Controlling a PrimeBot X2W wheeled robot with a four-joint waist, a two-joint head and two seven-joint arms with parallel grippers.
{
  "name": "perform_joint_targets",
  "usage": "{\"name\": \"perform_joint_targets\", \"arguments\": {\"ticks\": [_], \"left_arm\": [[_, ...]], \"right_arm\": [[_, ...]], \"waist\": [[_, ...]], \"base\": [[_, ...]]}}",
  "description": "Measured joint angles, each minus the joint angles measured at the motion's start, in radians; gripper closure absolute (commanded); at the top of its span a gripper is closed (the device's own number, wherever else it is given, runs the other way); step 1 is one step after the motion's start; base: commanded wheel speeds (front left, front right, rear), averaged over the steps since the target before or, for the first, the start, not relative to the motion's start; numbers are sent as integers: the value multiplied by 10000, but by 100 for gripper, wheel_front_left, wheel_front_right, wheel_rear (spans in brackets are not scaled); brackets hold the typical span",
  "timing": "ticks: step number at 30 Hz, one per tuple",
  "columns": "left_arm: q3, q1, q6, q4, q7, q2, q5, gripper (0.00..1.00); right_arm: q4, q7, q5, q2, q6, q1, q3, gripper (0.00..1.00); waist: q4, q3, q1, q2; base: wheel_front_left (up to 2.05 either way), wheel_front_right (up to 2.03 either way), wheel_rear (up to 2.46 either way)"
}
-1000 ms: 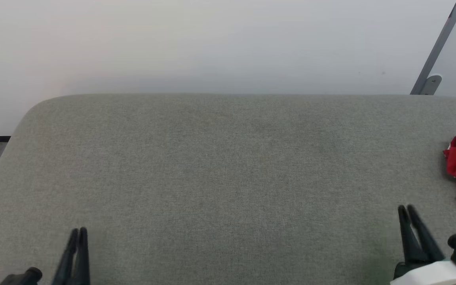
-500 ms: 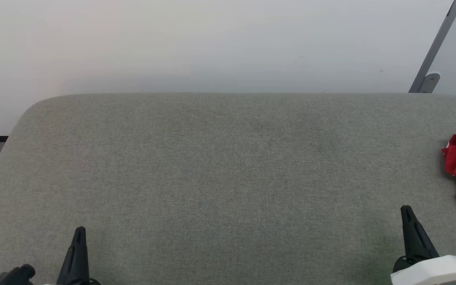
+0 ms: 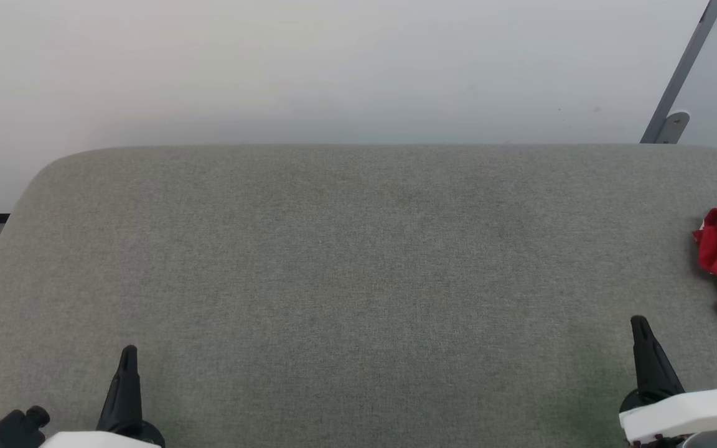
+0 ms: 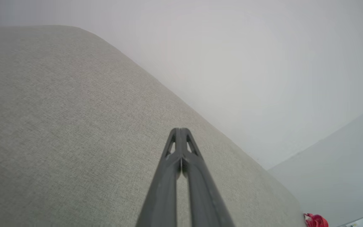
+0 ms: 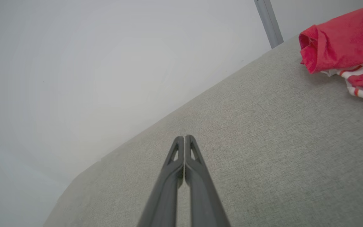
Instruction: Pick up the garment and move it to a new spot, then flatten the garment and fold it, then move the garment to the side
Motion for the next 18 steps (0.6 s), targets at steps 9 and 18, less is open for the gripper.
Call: {"name": "perform_joint_targets", "arguments": {"ticks": [9, 18], "left_arm": [[71, -275, 0, 127, 309, -79, -1062, 100], [134, -565, 0, 247, 652, -169, -2134, 100]], "right_arm": [[8, 318, 1129, 94, -2, -172, -69, 100], [17, 658, 2249, 219, -2, -364, -121, 100]], "waist": [[-32, 25, 0, 0], [-67, 51, 0, 0]], "base": [[0, 0, 0], [0, 0, 0]]}}
